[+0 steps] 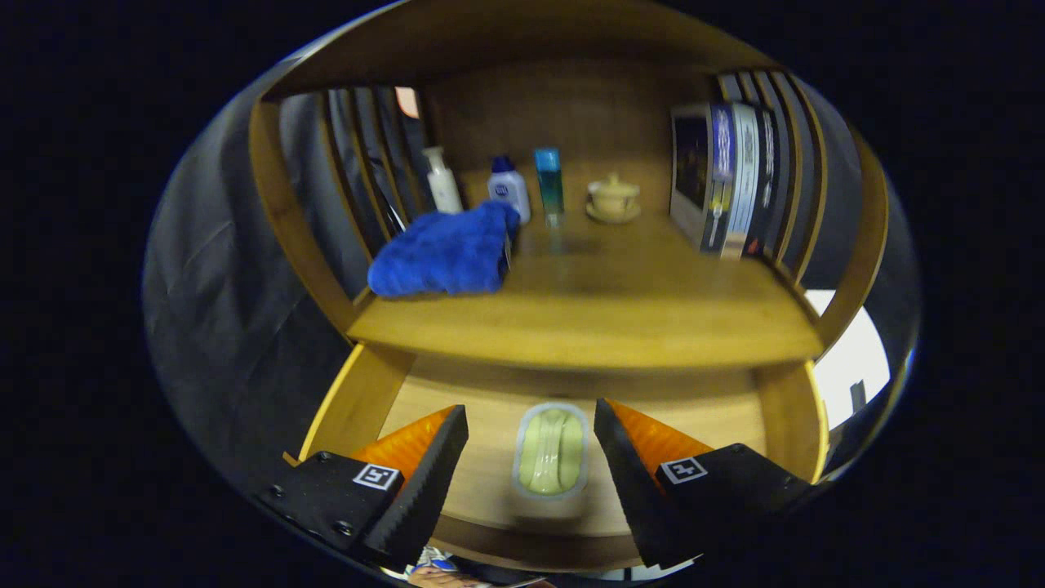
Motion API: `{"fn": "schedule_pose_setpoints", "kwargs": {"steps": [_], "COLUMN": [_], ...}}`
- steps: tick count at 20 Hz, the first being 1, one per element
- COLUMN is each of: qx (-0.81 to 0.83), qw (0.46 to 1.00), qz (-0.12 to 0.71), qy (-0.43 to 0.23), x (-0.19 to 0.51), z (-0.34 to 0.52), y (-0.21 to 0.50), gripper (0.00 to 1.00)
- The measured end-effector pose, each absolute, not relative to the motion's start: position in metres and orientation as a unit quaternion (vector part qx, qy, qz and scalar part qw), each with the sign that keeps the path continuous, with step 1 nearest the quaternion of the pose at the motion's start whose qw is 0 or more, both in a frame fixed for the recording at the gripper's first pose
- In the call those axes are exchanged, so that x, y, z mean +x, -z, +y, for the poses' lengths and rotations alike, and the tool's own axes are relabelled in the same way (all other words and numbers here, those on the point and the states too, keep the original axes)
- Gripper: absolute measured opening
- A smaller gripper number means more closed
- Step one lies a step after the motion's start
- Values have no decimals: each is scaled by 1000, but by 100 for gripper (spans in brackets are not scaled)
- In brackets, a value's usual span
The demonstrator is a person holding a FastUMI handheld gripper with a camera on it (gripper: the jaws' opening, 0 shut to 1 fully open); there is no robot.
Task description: Pull open the drawer, take out the items inside it, and place them on the countertop above the cabinet.
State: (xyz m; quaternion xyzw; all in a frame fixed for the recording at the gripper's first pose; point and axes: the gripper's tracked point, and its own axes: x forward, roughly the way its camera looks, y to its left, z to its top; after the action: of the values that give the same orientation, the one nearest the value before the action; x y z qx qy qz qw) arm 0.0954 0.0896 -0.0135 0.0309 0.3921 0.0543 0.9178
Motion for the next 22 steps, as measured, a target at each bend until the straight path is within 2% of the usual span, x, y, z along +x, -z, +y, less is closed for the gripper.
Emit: {"fn": "schedule_pose_setpoints", "kwargs": {"steps": [7,12,16,19,22], "qx": [20,11,23,24,19], "qw": [888,871,857,853,858], "qz": [459,491,514,521,514], "qy": [-34,-27,-26,-17,-1], "x": [101,102,91,88,93], "z": [86,85,86,82,72], "y": [57,81,100,110,110], "gripper": [99,90,80,68,49]}}
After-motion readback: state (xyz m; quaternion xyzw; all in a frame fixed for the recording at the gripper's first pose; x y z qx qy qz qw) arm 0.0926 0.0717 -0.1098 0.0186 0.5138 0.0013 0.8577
